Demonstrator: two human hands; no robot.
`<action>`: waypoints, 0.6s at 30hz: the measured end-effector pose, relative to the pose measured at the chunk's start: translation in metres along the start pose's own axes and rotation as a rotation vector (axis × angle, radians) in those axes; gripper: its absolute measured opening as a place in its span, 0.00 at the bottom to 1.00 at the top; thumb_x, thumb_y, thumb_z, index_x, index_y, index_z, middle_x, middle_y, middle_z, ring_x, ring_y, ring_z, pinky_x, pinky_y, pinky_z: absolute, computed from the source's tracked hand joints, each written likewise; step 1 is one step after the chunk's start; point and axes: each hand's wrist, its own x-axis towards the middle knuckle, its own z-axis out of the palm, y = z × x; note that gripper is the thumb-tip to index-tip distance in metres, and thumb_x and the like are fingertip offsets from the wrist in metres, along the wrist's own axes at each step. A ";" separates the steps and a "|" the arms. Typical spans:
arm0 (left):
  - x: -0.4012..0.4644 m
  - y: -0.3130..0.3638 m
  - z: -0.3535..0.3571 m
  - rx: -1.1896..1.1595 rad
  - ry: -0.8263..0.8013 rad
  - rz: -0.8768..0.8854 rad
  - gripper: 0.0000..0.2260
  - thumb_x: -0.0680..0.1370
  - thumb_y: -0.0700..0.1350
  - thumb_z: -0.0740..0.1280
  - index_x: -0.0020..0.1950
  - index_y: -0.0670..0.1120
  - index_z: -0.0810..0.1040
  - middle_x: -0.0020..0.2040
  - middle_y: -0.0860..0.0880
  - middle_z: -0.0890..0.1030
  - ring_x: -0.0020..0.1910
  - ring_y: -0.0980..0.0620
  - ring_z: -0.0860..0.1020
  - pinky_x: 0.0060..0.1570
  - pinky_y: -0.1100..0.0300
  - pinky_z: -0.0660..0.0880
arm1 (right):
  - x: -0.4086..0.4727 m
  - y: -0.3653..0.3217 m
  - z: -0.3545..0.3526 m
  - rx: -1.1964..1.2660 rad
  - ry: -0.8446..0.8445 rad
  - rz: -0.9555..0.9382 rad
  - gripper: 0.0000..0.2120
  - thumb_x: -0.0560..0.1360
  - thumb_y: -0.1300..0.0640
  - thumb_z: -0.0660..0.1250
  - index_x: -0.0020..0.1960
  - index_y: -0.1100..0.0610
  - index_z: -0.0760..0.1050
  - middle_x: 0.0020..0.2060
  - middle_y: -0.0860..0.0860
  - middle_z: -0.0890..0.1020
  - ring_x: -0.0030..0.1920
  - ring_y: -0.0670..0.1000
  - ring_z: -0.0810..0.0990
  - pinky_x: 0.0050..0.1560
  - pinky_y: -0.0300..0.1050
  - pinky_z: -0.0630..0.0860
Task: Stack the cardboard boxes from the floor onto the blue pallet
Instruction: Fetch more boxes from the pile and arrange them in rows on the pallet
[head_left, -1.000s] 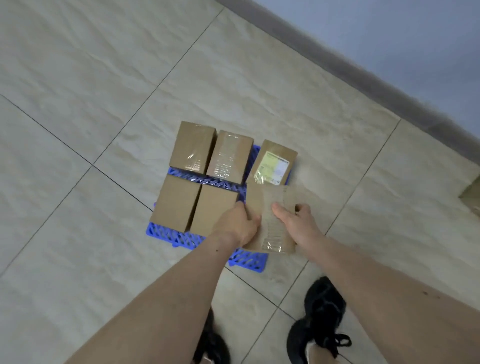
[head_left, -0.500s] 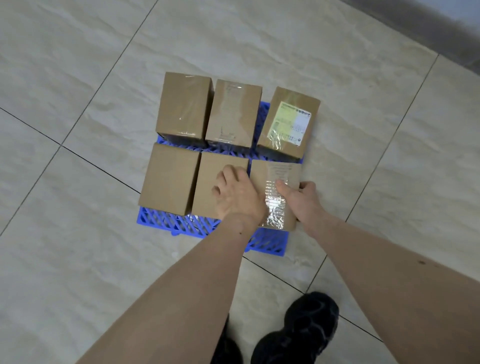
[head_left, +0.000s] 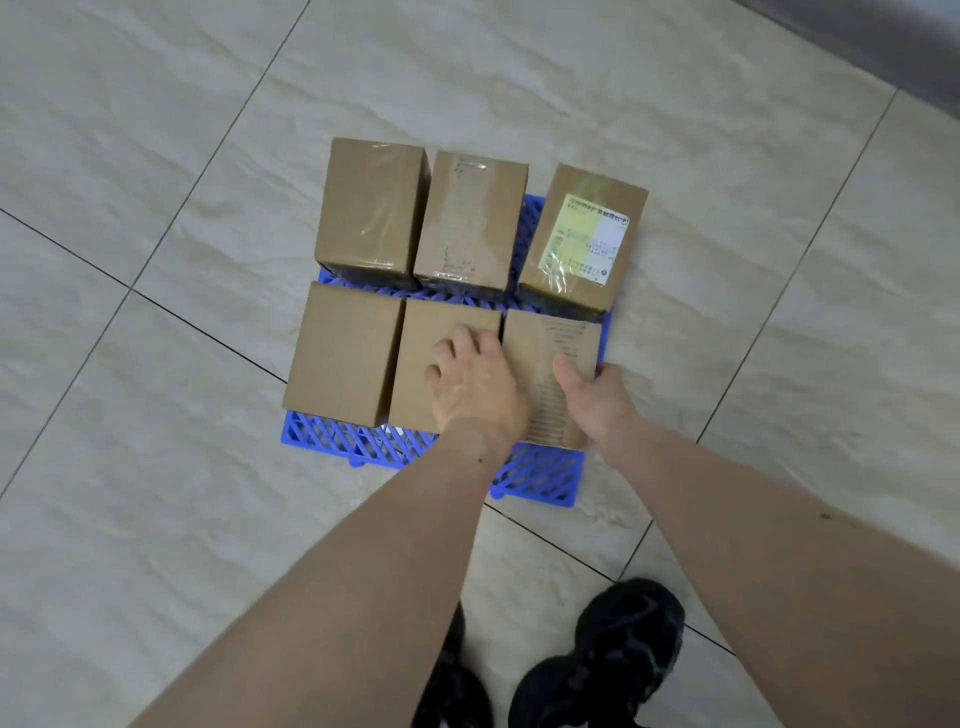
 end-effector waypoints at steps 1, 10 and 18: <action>-0.002 0.000 -0.008 -0.024 -0.033 0.006 0.25 0.77 0.54 0.64 0.69 0.44 0.65 0.67 0.44 0.63 0.65 0.42 0.64 0.61 0.50 0.66 | -0.007 -0.004 -0.005 -0.037 0.004 0.009 0.32 0.76 0.38 0.64 0.71 0.58 0.63 0.64 0.53 0.75 0.61 0.56 0.76 0.63 0.49 0.71; -0.031 0.032 -0.104 -0.064 -0.072 0.055 0.23 0.78 0.54 0.63 0.68 0.44 0.65 0.66 0.45 0.68 0.66 0.45 0.65 0.60 0.51 0.71 | -0.087 -0.043 -0.089 -0.263 -0.037 -0.066 0.27 0.80 0.42 0.59 0.71 0.58 0.64 0.65 0.56 0.74 0.63 0.57 0.73 0.58 0.45 0.68; -0.057 0.130 -0.218 0.025 -0.004 0.301 0.20 0.79 0.53 0.62 0.67 0.44 0.67 0.64 0.45 0.70 0.64 0.44 0.68 0.55 0.52 0.70 | -0.152 -0.089 -0.209 -0.249 0.135 -0.153 0.26 0.78 0.44 0.63 0.70 0.58 0.69 0.65 0.57 0.75 0.64 0.57 0.74 0.61 0.45 0.69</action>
